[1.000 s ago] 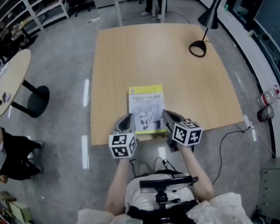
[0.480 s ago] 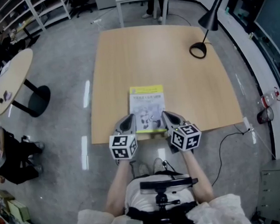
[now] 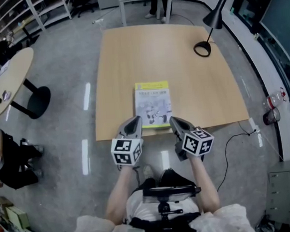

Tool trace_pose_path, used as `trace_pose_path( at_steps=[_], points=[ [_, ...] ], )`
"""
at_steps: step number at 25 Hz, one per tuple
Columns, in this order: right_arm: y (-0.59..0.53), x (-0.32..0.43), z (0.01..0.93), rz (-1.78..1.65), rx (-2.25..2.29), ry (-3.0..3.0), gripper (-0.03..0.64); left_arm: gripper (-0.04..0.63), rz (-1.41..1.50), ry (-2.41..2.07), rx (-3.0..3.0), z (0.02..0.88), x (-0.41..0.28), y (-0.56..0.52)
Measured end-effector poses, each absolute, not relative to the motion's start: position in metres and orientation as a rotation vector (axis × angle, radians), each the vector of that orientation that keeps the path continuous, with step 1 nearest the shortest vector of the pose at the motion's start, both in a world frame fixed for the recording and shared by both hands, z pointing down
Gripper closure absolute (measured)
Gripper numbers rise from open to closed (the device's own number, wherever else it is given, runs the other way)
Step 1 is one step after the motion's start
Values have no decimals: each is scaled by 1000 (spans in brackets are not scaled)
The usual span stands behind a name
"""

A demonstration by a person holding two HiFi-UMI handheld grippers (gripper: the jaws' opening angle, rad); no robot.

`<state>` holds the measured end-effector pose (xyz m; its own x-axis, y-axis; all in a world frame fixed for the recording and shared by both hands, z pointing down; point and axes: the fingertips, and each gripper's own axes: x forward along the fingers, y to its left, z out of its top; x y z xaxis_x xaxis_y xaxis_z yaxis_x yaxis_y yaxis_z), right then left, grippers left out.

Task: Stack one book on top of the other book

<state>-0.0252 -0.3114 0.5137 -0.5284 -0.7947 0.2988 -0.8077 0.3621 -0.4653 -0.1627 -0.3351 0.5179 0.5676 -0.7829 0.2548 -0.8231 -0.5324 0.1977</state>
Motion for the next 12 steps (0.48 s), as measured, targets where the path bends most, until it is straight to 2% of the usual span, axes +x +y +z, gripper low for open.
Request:
trace_pose_path(
  at_steps=[9,12],
  points=[
    [-237,-21,498,885,1502,-2648,618,588,145,-1374,2507,505,-171,-255],
    [-186,-21,492,764,1468,-2643,618,588,134,-1403,2506,505,-170,-206]
  ],
)
